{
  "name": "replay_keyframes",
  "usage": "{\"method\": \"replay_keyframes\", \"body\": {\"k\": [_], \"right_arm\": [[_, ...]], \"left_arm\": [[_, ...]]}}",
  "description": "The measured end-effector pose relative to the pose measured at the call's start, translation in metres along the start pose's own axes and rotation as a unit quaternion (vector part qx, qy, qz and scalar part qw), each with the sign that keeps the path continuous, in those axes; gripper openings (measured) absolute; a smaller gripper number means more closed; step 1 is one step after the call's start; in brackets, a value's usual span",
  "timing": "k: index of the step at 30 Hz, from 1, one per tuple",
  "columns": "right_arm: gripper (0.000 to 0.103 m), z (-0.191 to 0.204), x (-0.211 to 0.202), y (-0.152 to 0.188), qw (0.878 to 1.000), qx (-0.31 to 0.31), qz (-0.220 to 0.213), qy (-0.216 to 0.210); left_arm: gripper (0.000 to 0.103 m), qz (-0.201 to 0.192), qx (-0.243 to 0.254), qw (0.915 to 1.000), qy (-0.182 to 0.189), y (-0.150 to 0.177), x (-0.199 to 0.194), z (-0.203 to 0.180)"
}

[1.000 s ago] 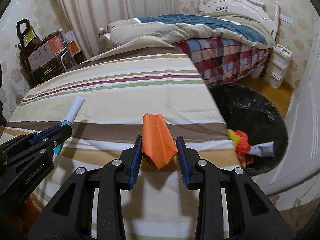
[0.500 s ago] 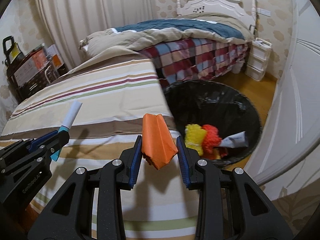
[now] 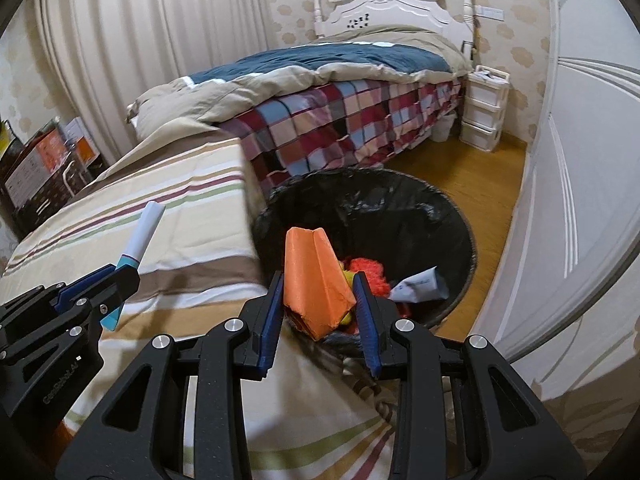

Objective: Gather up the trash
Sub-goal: 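Carry the white-and-blue tube and orange scrap over the black bin, then open both tools to drop the tube and scrap into the bin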

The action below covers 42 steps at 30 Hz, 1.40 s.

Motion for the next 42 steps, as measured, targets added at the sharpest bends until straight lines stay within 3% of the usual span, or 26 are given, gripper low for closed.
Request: {"method": "replay_keyframes", "body": {"k": [23, 42], "right_arm": [[0.033, -0.047, 0.045, -0.044, 0.999, 0.022, -0.024, 0.034], [0.033, -0.067, 0.083, -0.043, 0.998, 0.035, -0.006, 0.049]], "left_arm": [[0.022, -0.006, 0.026, 0.9994, 0.022, -0.036, 0.061, -0.041], [0.023, 0.009, 0.042, 0.9990, 0.014, -0.045, 0.103, -0.056]]}}
Point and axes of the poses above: each gripper's, at about its wrist camera, not at the fingertips, and x roughly the way its jaws point, z to its left, y to its underside, the point moved 3 cm from there along x, roughly the way its jaws point, and after that the axes turned 14 degrees about -z, right-handed, at the moved point
